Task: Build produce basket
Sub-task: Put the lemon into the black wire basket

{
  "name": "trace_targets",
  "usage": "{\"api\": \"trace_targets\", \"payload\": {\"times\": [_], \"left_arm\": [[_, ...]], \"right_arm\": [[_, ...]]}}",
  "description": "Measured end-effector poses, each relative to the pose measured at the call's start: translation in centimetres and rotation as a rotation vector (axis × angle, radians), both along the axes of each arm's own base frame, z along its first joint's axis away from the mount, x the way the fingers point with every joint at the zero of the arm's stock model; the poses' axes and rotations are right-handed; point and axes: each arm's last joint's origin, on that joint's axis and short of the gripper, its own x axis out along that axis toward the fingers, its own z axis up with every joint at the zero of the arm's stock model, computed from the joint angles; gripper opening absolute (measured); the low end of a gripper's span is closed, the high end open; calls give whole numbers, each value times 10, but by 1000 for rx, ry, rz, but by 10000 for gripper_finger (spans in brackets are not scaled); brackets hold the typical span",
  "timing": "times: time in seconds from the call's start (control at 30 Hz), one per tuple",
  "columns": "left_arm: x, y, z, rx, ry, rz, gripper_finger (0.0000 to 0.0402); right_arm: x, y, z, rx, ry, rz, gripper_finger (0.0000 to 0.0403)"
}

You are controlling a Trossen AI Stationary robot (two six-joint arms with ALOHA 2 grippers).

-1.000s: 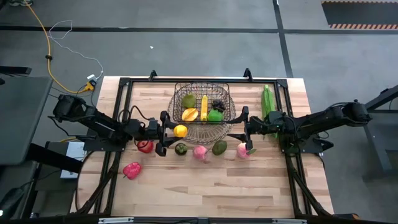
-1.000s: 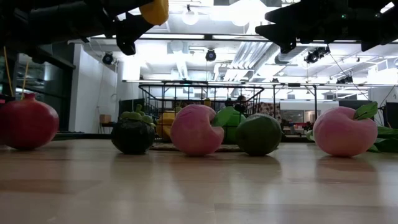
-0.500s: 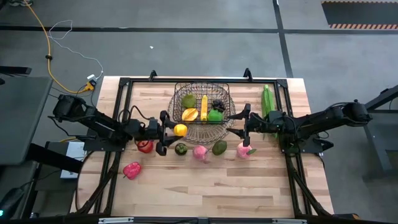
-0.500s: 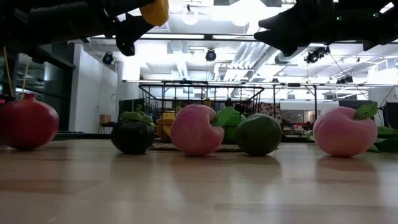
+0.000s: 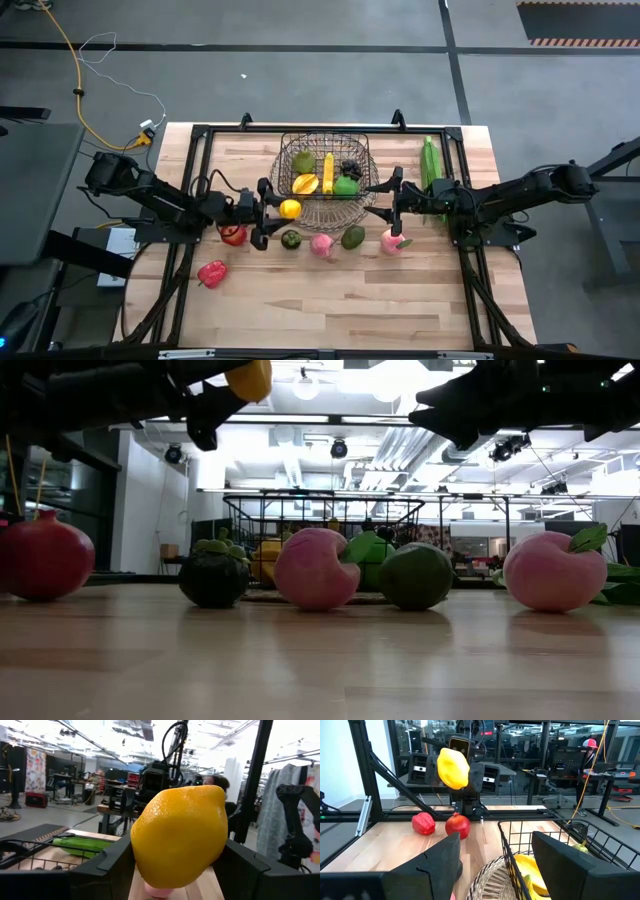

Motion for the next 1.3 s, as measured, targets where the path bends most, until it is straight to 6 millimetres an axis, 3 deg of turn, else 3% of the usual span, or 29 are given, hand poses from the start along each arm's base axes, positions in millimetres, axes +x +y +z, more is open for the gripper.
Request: {"api": "trace_targets", "payload": {"times": [0.43, 0.6, 0.77, 0.93, 1.13, 1.3], "left_arm": [[2, 1, 1, 11, 8, 26, 216], [31, 9, 15, 29, 191, 157, 216], [66, 41, 43, 12, 611, 322, 216], [79, 79, 64, -63, 875, 457, 216], [85, 114, 49, -185, 1101, 460, 218], [86, 129, 29, -183, 1209, 450, 230]], "right_arm": [[0, 0, -2, 41, 17, 4, 238], [0, 0, -2, 42, 17, 4, 238], [0, 0, -2, 42, 17, 4, 238], [0, 0, -2, 42, 21, 4, 238], [0, 0, -3, 45, 25, 4, 238], [0, 0, -3, 45, 28, 5, 238]]}}
